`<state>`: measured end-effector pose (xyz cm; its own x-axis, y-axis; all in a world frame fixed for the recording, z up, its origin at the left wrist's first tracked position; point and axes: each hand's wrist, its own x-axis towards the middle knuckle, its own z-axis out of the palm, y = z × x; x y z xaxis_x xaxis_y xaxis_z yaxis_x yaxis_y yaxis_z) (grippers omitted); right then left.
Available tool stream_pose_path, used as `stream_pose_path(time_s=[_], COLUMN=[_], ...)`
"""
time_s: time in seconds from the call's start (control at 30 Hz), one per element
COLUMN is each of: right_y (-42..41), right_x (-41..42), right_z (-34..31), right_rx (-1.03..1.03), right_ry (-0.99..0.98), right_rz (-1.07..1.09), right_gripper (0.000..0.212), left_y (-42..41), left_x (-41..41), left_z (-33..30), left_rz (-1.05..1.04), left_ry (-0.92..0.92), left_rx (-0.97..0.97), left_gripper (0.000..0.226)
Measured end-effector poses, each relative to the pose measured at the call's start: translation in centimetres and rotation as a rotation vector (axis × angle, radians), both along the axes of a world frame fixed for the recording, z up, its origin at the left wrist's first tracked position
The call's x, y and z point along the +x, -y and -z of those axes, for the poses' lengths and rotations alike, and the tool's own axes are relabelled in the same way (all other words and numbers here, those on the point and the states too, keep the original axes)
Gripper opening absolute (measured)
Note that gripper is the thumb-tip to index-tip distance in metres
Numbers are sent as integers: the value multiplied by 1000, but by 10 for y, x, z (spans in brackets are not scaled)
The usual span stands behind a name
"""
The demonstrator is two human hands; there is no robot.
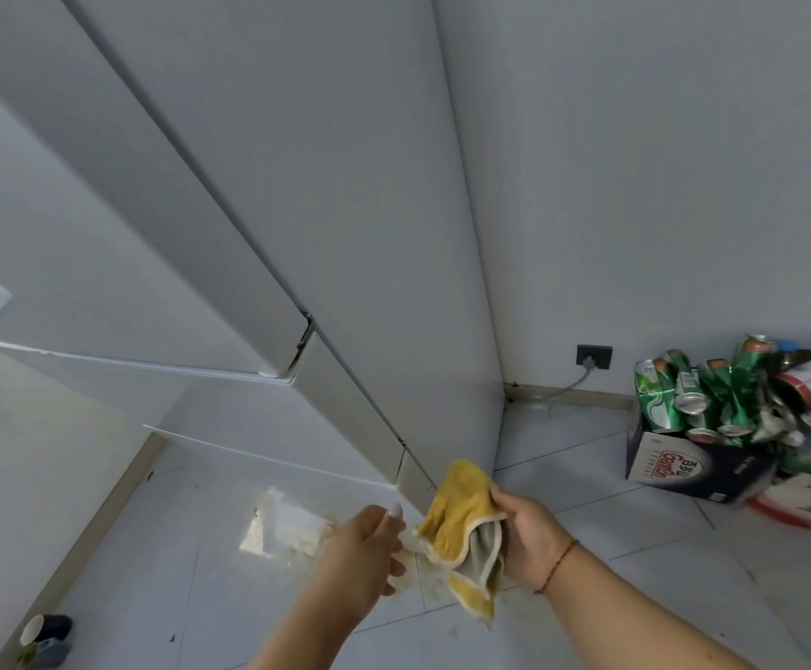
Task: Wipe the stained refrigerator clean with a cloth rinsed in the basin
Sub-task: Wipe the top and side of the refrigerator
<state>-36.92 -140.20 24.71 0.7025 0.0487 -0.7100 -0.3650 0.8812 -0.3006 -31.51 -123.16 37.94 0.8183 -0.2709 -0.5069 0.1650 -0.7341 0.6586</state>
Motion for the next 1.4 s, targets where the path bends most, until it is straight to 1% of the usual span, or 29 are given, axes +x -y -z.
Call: stream_pose_path(time_s=[0.07, 0.1, 0.17, 0.2, 0.23, 0.27, 0.3, 0.33, 0.4, 0.47, 0.5, 0.53, 0.6, 0.67, 0.73, 0.8, 0.83, 0.87, 0.93, 0.97, 1.0, 1.03, 1.1, 1.17, 1.2, 1.27, 1.3, 1.33, 1.4], right_y=[11, 16, 22, 25, 29, 34, 39, 46, 55, 52, 43, 29, 1, -15, -13, -12, -14, -15, -23, -30, -38, -47, -65, -81, -86, -91, -90, -88, -81], right_x=[-8, -11, -18, -20, -22, -23, -23, -22, -22, -25, -27, -28, -27, -25, -24, -19, -15, -11, -3, 3, 11, 20, 46, 69, 79, 87, 88, 88, 87], right_z=[-8, -10, -17, -18, -19, -19, -16, -11, 3, 13, 13, 10, -3, -9, -7, -11, -16, -26, -53, -72, -89, -105, -129, -130, -125, -107, -97, -83, -54], right_rx=[22, 25, 44, 48, 32, -6, -69, -154, -420, -678, -695, -605, -212, 113, 186, 163, 86, -43, -393, -561, -712, -853, -1163, -1431, -1518, -1586, -1585, -1576, -1534], right_ry=[35, 63, 125, 147, 155, 148, 132, 105, -49, -245, -249, -202, -70, -9, -20, -25, 11, 71, 264, 378, 481, 591, 808, 911, 918, 925, 942, 961, 984], right_rz=[-49, -69, -99, -120, -133, -136, -125, -99, -86, -126, -131, -134, -149, -92, -11, 133, 227, 304, 307, 278, 279, 307, 331, 299, 296, 311, 313, 310, 260], right_gripper=[52, 53, 53, 52, 49, 45, 40, 34, 21, 24, 25, 27, 42, 58, 67, 67, 65, 66, 68, 59, 49, 45, 52, 61, 62, 60, 59, 58, 58], left_y=[7, 12, 19, 21, 23, 24, 25, 27, 32, 38, 42, 46, 51, 48, 41, 30, 23, 15, 0, -7, -13, -19, -23, -23, -21, -19, -19, -20, -24], left_x=[-1, -3, -6, -9, -11, -14, -17, -19, -20, -22, -25, -28, -35, -40, -40, -36, -34, -32, -30, -30, -30, -30, -28, -23, -18, -8, -3, 2, 13], left_z=[21, 28, 46, 54, 59, 64, 67, 68, 69, 67, 65, 64, 62, 63, 65, 67, 71, 75, 82, 86, 89, 94, 98, 99, 98, 98, 99, 103, 115], left_rz=[-67, -99, -187, -228, -243, -246, -250, -256, -251, -231, -214, -166, -65, -71, -177, -334, -407, -480, -572, -589, -594, -580, -506, -417, -377, -298, -264, -236, -219], left_ry=[-57, -140, -355, -456, -509, -520, -498, -453, -301, -143, -126, -144, -214, -327, -386, -318, -249, -182, -104, -96, -101, -102, -93, -41, -15, 10, 8, -4, 17], left_rx=[-24, -70, -251, -347, -417, -465, -485, -491, -406, -292, -273, -271, -290, -364, -444, -473, -478, -473, -434, -416, -395, -376, -339, -313, -302, -303, -315, -316, -321], left_gripper=[25, 30, 53, 55, 49, 39, 33, 32, 33, 23, 15, 11, 5, 12, 17, 16, 14, 12, 10, 9, 8, 9, 12, 11, 11, 22, 25, 22, 24])
